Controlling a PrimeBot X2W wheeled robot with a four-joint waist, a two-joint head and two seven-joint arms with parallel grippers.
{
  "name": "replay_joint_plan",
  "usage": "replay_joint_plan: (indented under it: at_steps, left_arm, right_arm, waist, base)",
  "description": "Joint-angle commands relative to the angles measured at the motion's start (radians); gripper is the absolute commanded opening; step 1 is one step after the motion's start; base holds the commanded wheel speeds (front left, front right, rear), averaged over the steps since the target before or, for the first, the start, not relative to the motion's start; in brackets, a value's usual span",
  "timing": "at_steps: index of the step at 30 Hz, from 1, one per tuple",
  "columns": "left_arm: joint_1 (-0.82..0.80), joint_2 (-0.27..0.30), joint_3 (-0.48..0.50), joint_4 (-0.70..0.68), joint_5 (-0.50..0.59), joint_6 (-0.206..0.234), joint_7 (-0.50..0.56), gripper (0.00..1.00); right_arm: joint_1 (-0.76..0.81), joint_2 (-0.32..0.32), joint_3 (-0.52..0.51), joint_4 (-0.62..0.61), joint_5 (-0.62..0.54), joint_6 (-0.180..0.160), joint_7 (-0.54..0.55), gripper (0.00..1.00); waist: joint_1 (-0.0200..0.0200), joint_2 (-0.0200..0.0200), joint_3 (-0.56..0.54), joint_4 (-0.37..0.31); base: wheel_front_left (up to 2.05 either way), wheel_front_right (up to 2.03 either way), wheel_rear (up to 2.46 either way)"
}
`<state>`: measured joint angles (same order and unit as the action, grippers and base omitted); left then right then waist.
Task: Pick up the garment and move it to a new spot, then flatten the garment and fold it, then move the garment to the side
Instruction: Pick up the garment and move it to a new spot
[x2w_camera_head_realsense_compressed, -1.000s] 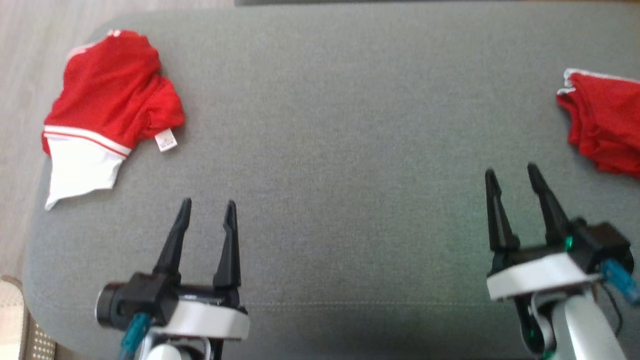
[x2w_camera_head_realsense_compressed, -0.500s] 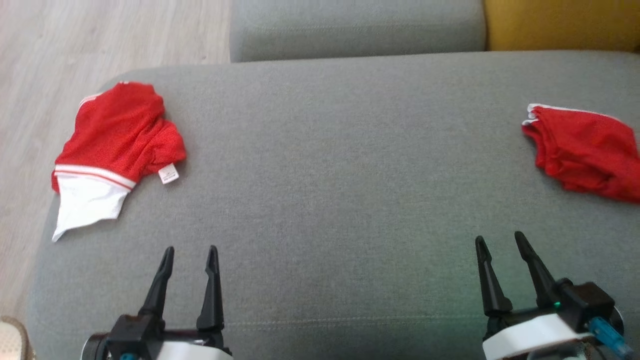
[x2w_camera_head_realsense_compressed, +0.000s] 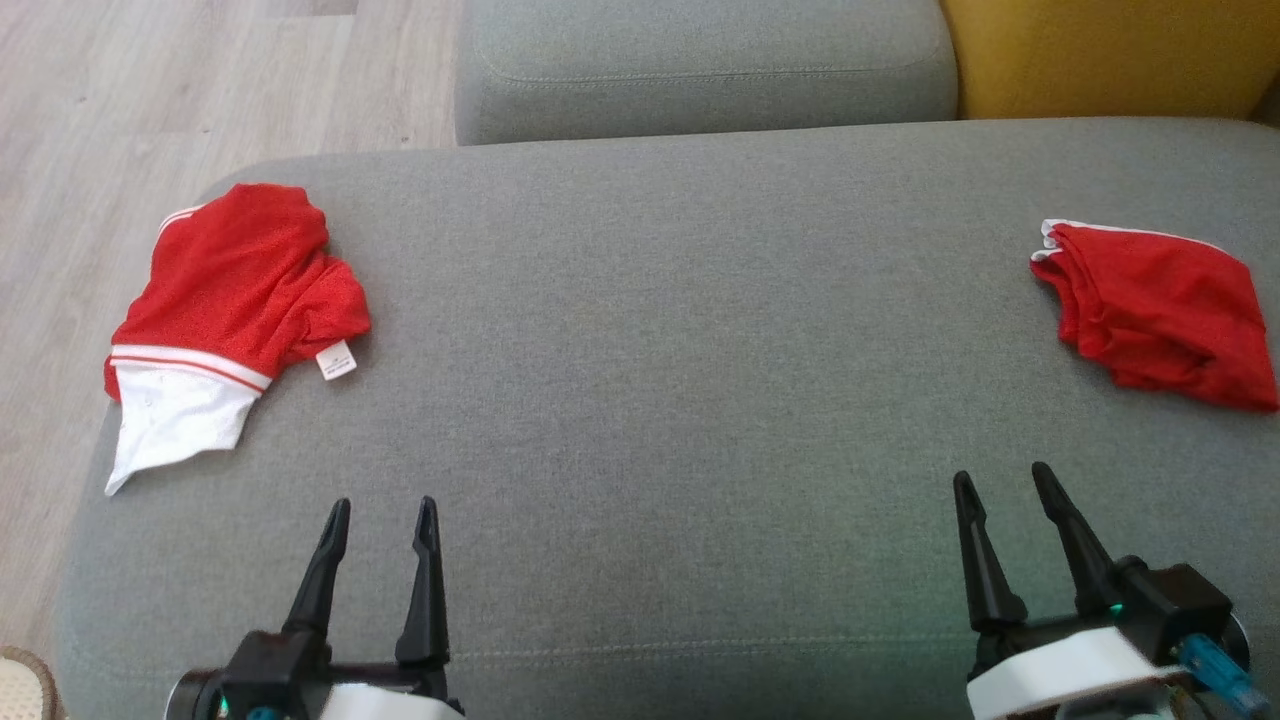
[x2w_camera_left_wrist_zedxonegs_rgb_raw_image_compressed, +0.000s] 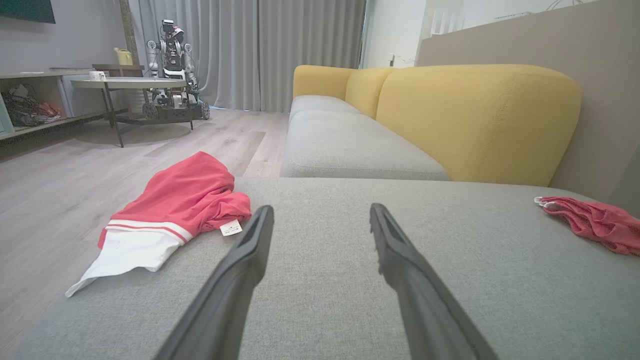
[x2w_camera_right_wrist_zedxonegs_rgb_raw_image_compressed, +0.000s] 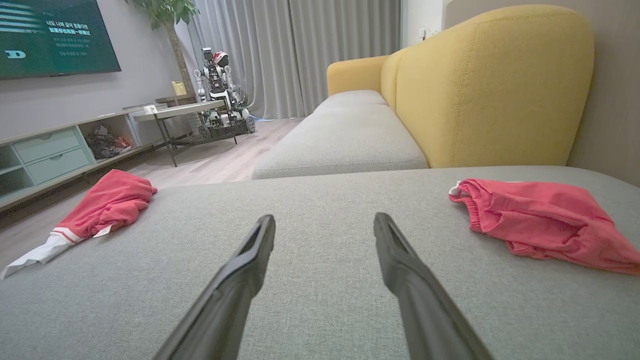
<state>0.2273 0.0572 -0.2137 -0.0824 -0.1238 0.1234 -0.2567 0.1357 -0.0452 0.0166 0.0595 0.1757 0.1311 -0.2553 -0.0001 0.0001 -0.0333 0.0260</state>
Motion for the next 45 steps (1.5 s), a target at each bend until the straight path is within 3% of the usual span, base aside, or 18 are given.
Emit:
replay_joint_plan:
  at_steps: [1,11,22,28,39,45]
  left_arm:
    - [-0.025,-0.007,0.035,-0.025,0.011,0.000,-0.005,1.00]
    - [-0.032,-0.007,0.039,-0.022,0.018,-0.001,-0.005,1.00]
    - [-0.020,-0.007,0.039,-0.033,0.024,0.016,-0.005,1.00]
    - [-0.013,-0.007,0.047,-0.044,0.020,0.024,-0.005,1.00]
    - [-0.200,-0.007,0.112,-0.053,0.023,-0.005,-0.005,1.00]
    - [-0.482,0.015,0.177,0.040,0.031,-0.056,-0.005,1.00]
  right_arm:
    - [-0.015,-0.005,0.020,-0.034,-0.007,0.000,-0.006,1.00]
    - [-0.012,-0.005,0.028,-0.047,-0.004,0.000,-0.006,1.00]
    - [0.012,-0.005,0.048,-0.050,0.016,0.000,-0.006,1.00]
    - [0.011,-0.005,0.056,-0.047,0.017,0.000,-0.006,1.00]
    - [-0.031,-0.005,0.068,-0.051,-0.035,0.000,-0.006,1.00]
    - [-0.093,-0.005,0.057,-0.067,-0.104,0.000,-0.006,1.00]
  waist:
    - [0.0001,-0.0001,0.000,0.000]
    - [0.0001,-0.0001,0.003,0.040]
    - [0.0001,-0.0001,0.001,0.263]
    - [0.0001,-0.0001,0.015,0.340]
    - [0.0001,-0.0001,0.131,0.343]
    - [0.0001,-0.0001,0.279,0.318]
  base:
    - [0.00,0.00,0.00]
    - [0.00,0.00,0.00]
    - [0.00,0.00,0.00]
    - [0.00,0.00,0.00]
    - [0.00,0.00,0.00]
    - [0.00,0.00,0.00]
